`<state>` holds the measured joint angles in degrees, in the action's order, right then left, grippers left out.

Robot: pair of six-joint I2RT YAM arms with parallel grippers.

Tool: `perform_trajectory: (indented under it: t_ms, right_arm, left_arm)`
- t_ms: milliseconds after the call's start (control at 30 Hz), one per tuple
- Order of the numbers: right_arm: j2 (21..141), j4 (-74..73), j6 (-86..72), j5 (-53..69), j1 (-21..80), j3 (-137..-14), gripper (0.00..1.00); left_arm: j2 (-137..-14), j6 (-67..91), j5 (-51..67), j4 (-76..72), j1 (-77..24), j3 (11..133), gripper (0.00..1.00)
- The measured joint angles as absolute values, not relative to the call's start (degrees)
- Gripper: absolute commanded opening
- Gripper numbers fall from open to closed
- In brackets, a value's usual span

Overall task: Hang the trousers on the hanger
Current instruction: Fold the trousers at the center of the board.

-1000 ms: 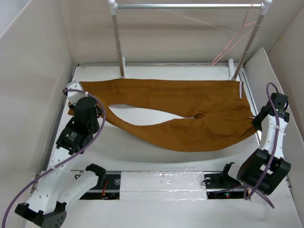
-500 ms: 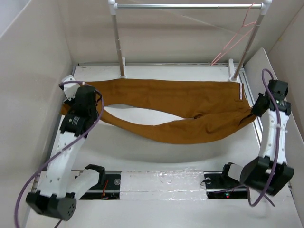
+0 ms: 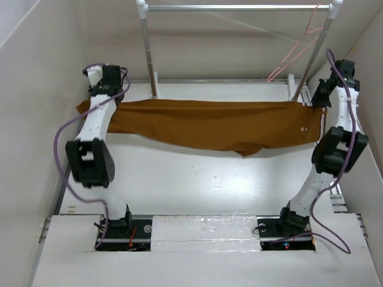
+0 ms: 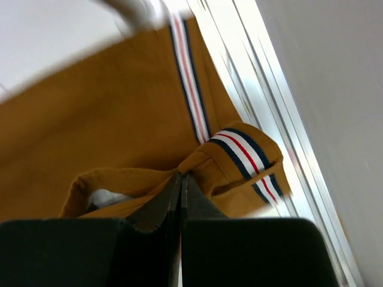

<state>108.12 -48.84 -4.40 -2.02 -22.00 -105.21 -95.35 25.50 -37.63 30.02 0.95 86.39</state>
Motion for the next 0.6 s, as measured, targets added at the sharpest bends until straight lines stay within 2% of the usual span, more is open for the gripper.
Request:
perform_trajectory:
  t_ms: [33, 67, 133, 167, 200, 233, 333, 400, 500, 533, 567, 600]
  right_arm:
    - [111.9, -49.2, -4.6, -1.6, -21.5, -110.0, 0.0]
    - [115.5, -48.9, -4.8, -1.2, -20.9, -114.3, 0.06]
    - [122.1, -49.1, -5.5, -0.8, -19.8, -121.7, 0.28]
    - [125.0, -49.2, -5.6, -0.6, -19.5, -125.3, 0.46]
    - [127.4, -48.5, -5.8, -0.1, -19.4, -127.6, 0.56]
    - [128.8, -47.9, -5.8, 0.7, -19.4, -128.5, 0.7]
    - [129.1, -46.3, -5.8, 3.0, -20.0, -126.0, 0.72]
    - [125.8, -43.6, -5.6, 4.7, -20.6, -119.3, 0.74]
    - [116.2, -39.7, -5.2, 6.6, -21.4, -104.9, 0.72]
    - [112.2, -38.9, -5.1, 7.2, -21.6, -100.1, 0.55]
    - [109.8, -37.6, -5.1, 8.0, -21.7, -97.7, 0.22]
    - [104.3, -37.6, -5.0, 8.1, -21.9, -92.8, 0.22]
  left_arm:
    - [-100.1, 25.4, -37.7, 30.4, 0.8, 92.1, 0.0]
    - [-105.2, 25.0, -37.8, 30.2, 0.5, 97.7, 0.02]
    - [-114.8, 24.5, -37.6, 30.3, 0.3, 108.7, 0.2]
    - [-118.7, 24.4, -37.7, 30.3, 0.1, 112.8, 0.38]
    - [-121.5, 23.7, -37.7, 30.2, 0.0, 115.2, 0.71]
    - [-122.5, 24.1, -37.7, 30.1, -0.1, 115.8, 0.92]
    - [-124.6, 22.8, -36.4, 31.8, -0.3, 116.4, 0.96]
    - [-123.1, 23.0, -35.8, 31.3, -0.1, 115.5, 0.94]
    - [-113.7, 23.9, -34.1, 26.9, 0.4, 103.8, 0.88]
    - [-108.9, 24.5, -33.1, 25.2, 0.8, 97.9, 0.86]
    - [-104.2, 25.3, -32.3, 24.4, 1.4, 92.3, 0.82]
    - [-100.1, 26.0, -31.6, 24.4, 2.1, 88.1, 0.81]
